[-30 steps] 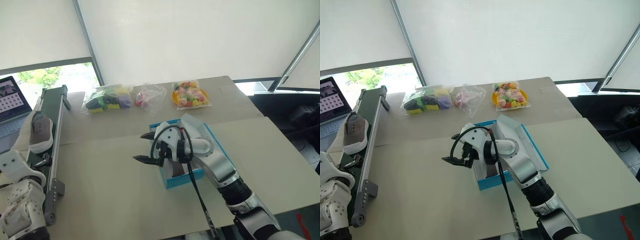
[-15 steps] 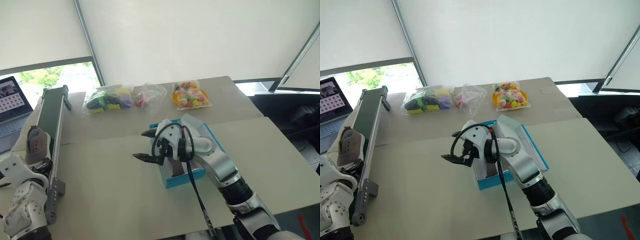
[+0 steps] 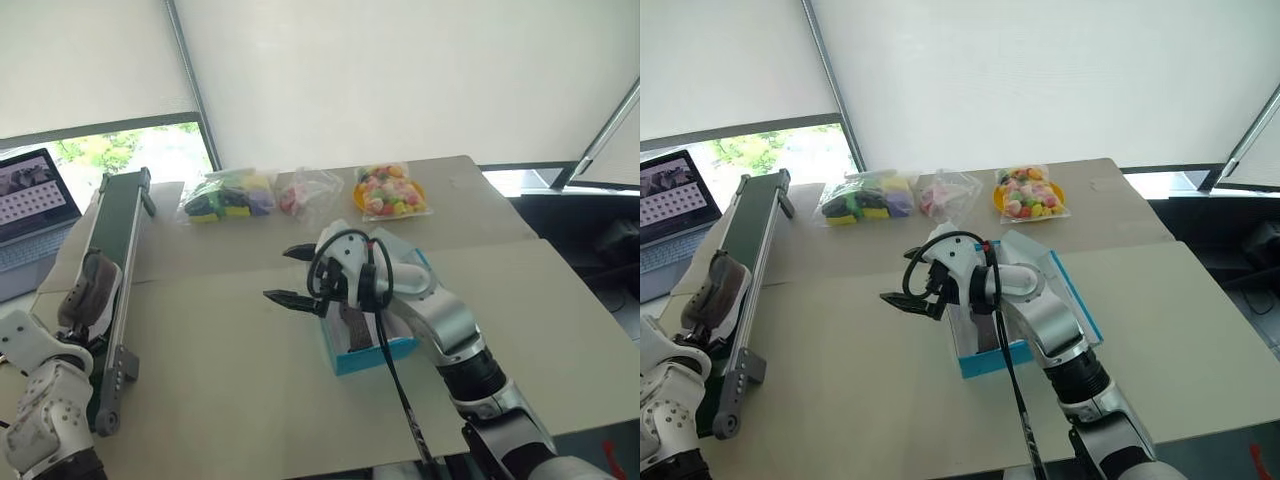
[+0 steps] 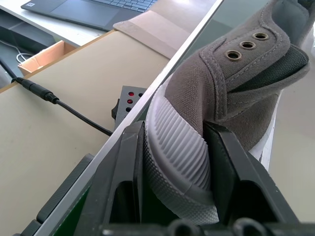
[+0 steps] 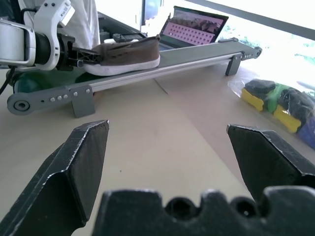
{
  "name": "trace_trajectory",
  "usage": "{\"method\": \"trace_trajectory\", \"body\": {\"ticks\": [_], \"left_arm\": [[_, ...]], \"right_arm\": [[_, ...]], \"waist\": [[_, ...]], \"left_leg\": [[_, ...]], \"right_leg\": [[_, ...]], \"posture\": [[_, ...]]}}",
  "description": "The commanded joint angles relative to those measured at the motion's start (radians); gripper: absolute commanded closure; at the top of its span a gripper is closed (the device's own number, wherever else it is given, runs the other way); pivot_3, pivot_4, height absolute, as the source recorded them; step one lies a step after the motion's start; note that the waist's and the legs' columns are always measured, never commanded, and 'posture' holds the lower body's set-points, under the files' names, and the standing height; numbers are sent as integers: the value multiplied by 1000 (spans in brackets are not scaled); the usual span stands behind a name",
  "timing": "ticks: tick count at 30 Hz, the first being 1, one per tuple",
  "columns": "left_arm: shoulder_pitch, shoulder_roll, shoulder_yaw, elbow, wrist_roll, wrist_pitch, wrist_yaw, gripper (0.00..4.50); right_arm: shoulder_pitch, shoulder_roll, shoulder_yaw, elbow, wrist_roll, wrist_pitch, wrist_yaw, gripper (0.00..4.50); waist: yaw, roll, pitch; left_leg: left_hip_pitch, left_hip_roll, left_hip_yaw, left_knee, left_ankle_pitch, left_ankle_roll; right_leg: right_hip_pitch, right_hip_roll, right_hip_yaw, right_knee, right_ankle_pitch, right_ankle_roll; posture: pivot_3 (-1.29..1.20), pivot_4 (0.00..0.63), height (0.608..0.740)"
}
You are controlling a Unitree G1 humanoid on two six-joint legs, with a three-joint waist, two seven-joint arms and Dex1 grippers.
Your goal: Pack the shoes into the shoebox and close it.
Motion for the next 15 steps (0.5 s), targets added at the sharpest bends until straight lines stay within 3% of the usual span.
{"method": "trace_trajectory", "body": {"ticks": [1,8,15], "left_arm": [[-21,-6,-11,-7,-18,-12,-6,2809],[-25,-16,-15,-15,-19,-13,-7,2809],[-25,-29,-19,-27,-32,-16,-11,3814]], "right_arm": [[-36,11,-38,-39,23,3,-13,0],[-41,16,-45,-38,23,5,-16,0],[-48,18,-50,-36,27,9,-22,0]], "waist": [[2,0,0],[4,0,0],[11,0,0]], "left_leg": [[0,0,0,0,0,0],[-2,-1,-4,0,0,0],[-2,-1,-4,0,0,-1]], "right_leg": [[0,0,0,0,0,0],[0,-1,0,0,0,0],[0,-1,-2,0,0,0]], "posture": [[0,150,646],[0,150,646],[0,150,646]]}}
